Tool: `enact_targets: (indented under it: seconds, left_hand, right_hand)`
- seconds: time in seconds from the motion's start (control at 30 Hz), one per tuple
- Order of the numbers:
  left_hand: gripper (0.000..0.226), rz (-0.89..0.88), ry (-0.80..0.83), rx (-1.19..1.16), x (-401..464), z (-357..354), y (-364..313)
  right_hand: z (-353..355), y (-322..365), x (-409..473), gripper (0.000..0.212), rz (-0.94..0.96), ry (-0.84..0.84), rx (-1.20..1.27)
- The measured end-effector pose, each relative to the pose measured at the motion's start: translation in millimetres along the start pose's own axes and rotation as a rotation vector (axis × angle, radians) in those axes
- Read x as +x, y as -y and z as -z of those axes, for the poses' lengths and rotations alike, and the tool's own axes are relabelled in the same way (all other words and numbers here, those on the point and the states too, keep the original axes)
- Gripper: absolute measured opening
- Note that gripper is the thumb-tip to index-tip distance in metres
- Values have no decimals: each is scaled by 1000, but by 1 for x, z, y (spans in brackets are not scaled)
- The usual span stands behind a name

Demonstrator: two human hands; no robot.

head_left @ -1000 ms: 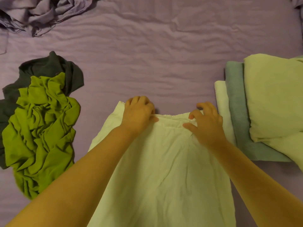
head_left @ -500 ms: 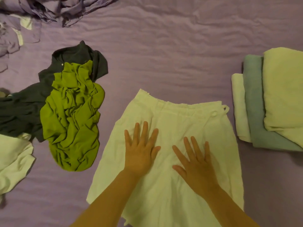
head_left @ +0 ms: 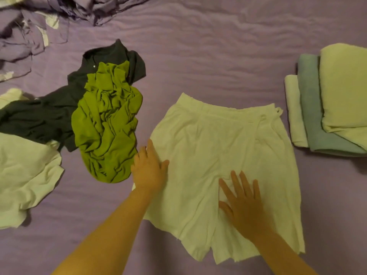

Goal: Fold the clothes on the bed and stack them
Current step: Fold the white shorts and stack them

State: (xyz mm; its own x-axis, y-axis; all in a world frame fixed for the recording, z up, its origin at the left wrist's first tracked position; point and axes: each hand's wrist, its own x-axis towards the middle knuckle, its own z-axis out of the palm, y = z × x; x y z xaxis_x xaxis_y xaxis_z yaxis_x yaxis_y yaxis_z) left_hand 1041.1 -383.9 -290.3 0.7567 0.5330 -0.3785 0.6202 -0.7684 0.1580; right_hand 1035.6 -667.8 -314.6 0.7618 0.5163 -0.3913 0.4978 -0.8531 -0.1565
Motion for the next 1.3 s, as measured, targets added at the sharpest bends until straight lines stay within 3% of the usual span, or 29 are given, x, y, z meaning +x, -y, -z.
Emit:
enact_targets:
  seconds: [0.1,0.23,0.37,0.5,0.6,0.67,0.77,0.83,0.9,1.03,1.2,1.3]
  left_hand:
    - [87,45,13,-12,-9,2,13]
    - [64,227,149,-243,-11,7,27]
    - [33,81,205,-605,-18,23,36]
    - [31,-6,270,-850,-25,39,38]
    - [34,-34,334,-870,-28,43,40]
    - [39,-60,371,-893,-30,47,40]
    - [47,-192,414,-897,-41,54,30]
    - [57,-342,447,-845,-52,54,14]
    - [62,-429,461,-782,-60,48,-5]
    - [65,-441,491,-711,-76,35,-35]
    - [63,-441,511,-669,-100,28,-53]
    - [52,-418,514,-612,-119,18,-67]
  right_hand:
    - [1,30,-9,57,-108,-65,94]
    - [-4,54,-6,58,-8,-5,58]
    - [3,60,2,62,-45,75,64]
    - [27,88,19,66,-46,25,140]
    - [31,98,35,83,-16,209,263]
    - [49,103,47,63,-141,324,471]
    - [93,109,67,59,-225,110,882]
    - [122,112,86,63,-165,-31,989]
    - [143,113,103,65,-30,-86,906]
    - [154,92,121,54,84,-48,377]
    - [144,32,97,41,-33,-98,626]
    - [136,-10,73,42,-170,-136,617]
